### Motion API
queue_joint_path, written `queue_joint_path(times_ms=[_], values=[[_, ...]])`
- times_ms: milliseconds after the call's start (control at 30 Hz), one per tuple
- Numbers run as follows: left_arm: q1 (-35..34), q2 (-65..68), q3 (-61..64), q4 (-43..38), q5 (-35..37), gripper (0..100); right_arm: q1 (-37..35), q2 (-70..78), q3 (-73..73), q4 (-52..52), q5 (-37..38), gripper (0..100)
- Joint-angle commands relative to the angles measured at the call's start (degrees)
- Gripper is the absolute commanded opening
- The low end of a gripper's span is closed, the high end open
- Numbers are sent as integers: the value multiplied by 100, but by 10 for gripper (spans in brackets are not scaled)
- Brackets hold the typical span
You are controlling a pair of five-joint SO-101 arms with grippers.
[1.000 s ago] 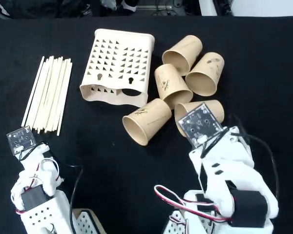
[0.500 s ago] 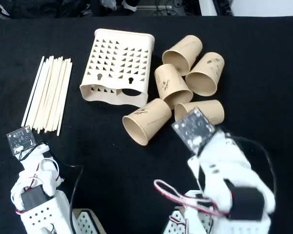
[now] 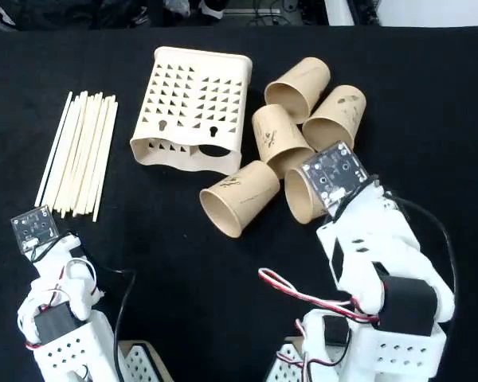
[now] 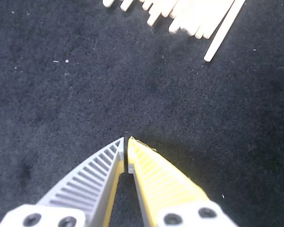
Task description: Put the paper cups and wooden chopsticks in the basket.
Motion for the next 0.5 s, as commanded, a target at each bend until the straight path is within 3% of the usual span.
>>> queue_joint_path(times_ms=[0, 333, 467], values=[[-4, -26, 92, 0, 44, 30, 88, 110, -233, -114, 158, 208], [4, -26, 92, 0, 44, 30, 519, 75, -189, 35, 510, 208], [4, -26, 92, 0, 44, 30, 246, 66, -277, 149, 448, 208]])
